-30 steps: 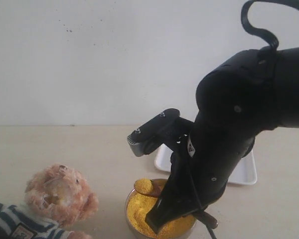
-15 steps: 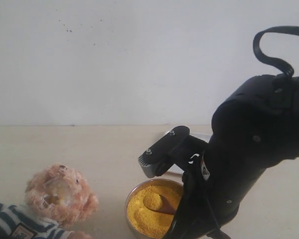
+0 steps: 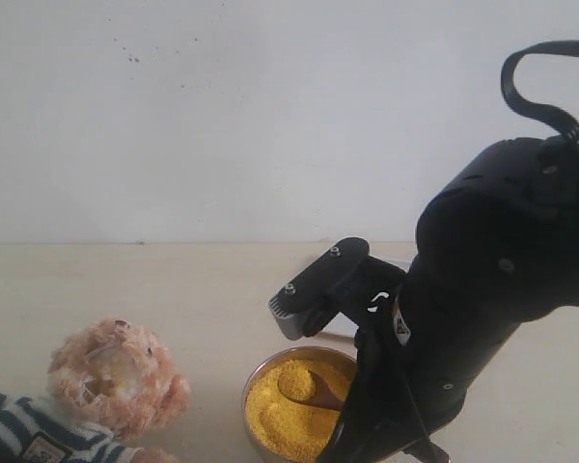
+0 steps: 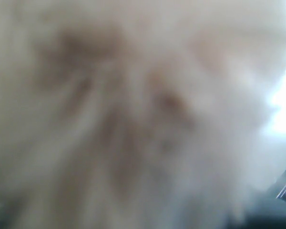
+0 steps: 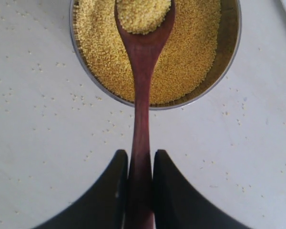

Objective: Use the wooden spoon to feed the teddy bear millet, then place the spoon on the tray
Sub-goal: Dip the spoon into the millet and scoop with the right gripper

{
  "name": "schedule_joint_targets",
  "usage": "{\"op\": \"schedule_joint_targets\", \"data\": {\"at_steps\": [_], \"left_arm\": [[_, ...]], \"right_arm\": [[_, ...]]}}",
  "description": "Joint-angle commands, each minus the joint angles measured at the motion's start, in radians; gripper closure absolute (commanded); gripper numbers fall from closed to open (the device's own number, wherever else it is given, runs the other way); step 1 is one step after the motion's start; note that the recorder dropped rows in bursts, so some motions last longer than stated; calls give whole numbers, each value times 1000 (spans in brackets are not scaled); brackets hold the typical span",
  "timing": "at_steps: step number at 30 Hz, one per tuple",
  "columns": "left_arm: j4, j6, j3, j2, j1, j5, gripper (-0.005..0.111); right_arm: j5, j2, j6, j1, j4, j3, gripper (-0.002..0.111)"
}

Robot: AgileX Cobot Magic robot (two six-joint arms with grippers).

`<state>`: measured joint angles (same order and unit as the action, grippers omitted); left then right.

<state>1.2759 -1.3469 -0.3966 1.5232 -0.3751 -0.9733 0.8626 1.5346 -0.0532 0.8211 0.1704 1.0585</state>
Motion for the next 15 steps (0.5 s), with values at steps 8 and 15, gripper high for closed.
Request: {"op": "schedule_joint_targets", "data": {"at_steps": [8, 15], "left_arm": [[14, -7, 2, 1, -2, -15, 103], [14, -7, 2, 1, -2, -15, 103]], "right_arm": [[2, -8, 8, -1, 3, -4, 106], [4, -8, 14, -1, 3, -4, 106]]}}
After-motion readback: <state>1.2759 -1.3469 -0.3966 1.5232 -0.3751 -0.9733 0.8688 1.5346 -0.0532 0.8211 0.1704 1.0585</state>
